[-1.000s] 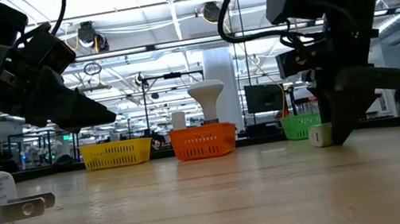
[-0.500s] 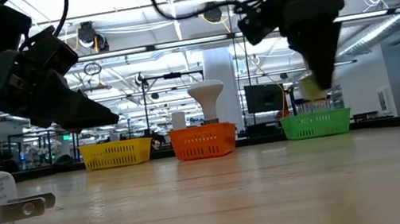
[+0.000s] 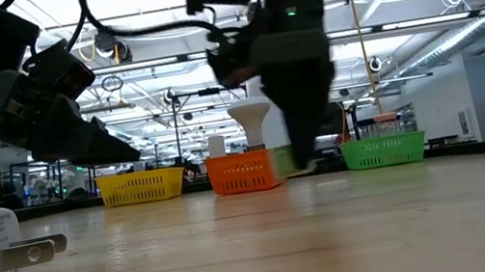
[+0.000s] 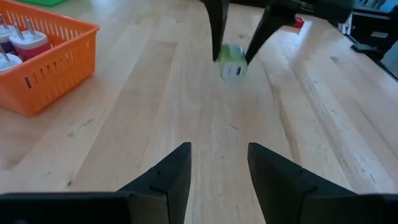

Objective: Pick & Place Office items
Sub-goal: Put the green charger adapter into the orange bin

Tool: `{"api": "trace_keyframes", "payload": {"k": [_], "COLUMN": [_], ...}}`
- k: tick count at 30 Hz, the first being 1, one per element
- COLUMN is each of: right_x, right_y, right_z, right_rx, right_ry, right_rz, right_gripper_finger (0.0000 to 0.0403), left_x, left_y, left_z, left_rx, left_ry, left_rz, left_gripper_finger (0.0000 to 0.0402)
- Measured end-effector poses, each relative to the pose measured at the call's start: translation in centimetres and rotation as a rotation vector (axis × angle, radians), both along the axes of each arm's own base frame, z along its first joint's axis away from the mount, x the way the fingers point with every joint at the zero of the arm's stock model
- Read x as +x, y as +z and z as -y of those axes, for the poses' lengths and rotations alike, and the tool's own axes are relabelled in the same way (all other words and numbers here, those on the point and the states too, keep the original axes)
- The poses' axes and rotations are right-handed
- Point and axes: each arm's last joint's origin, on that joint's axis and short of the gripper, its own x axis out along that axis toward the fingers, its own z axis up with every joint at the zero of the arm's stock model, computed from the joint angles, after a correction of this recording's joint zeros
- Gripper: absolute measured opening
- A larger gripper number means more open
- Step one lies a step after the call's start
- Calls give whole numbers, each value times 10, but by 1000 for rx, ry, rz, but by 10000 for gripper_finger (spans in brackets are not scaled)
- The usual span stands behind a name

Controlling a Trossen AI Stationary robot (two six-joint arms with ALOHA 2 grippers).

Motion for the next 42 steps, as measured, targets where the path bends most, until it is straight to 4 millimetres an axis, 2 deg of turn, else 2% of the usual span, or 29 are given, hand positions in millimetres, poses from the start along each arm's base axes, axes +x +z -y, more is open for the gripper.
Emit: {"api": "trace_keyframes", "payload": {"k": [5,11,18,25,30,35,42], "right_x": [14,17,21,25,28,30,33], "right_y": [-3,-16,-19,-17,-15,-14,-11], "right_z": [-1,4,7,2,-1,-1,-2], "right_rx": [21,24,37,44,49,52,59], "right_ry": [38,47,22,41,53,51,51], "right_rz": [170,235,302,361,392,419,462], "right_gripper_finger": [138,142,141,140,143,141,141], "left_x": [0,2,27,51,56,59,59], "left_y": [0,1,6,-4,-12,-14,-17], "left_z": [0,1,18,29,31,34,34], "left_rx": [-7,-14,7,17,13,9,0], "left_ry": [2,3,-33,-28,-49,-60,-47], "left_rz": [0,2,-31,-31,-29,12,2], "left_gripper_finger": [161,161,165,229,262,251,201]}}
